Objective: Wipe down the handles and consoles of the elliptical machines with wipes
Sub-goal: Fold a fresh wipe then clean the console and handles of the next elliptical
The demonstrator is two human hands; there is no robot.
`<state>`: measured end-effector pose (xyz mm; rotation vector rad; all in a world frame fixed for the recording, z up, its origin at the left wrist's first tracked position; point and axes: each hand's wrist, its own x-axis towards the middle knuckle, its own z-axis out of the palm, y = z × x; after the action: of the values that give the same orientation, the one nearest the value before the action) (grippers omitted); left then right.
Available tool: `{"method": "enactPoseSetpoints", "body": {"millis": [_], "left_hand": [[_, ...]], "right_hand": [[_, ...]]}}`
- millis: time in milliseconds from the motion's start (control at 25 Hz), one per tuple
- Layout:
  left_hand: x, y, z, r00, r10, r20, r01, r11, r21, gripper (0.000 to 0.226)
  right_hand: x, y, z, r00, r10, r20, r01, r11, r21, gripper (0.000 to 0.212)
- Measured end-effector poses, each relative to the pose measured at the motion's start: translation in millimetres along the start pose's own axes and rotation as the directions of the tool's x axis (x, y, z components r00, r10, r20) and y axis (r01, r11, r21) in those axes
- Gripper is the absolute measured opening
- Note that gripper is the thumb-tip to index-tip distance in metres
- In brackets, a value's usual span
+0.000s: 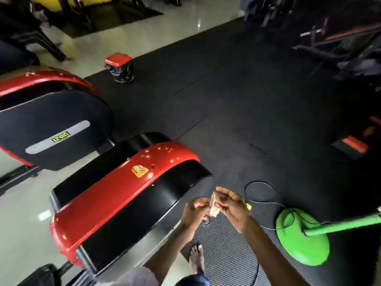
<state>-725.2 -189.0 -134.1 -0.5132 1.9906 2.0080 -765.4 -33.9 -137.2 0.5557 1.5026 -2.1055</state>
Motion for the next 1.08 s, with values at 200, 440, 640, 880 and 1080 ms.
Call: {"method": "enactPoseSetpoints", "body": {"millis": [200, 440, 640, 880, 1080], "left_hand": [[58.2, 36.8, 41.0, 0.997, 0.072, -0.041, -0.073, 0.997, -0.018, 0.02], [119.1, 54.5, 66.4, 0.937, 0.121, -0.329, -0.069, 0.984, 0.164, 0.012], [127.4, 75.2, 95.7, 0.814, 0.103, -0.571, 0.029, 0.976, 0.217, 0.018], [119.4, 78.1, 104.5, 0.671, 0.009, -0.741, 0.073, 0.994, 0.079, 0.019], [110.6, 81.2, 90.8, 0.67, -0.152, -0.726, -0.042, 0.97, -0.241, 0.019]], "right_hand": [[60.0, -70.4, -17.1, 0.995, 0.043, 0.085, -0.047, 0.998, 0.052, 0.03], [130.2, -116.7, -20.2, 0.954, 0.148, 0.262, -0.129, 0.987, -0.091, 0.029], [164.3, -151.9, -24.1, 0.825, 0.296, 0.481, -0.153, 0.937, -0.314, 0.049], [183.9, -167.9, -14.9, 0.743, 0.415, 0.525, -0.153, 0.869, -0.47, 0.039], [183.3, -171.3, 9.4, 0.708, 0.475, 0.523, -0.219, 0.851, -0.476, 0.044]]}}
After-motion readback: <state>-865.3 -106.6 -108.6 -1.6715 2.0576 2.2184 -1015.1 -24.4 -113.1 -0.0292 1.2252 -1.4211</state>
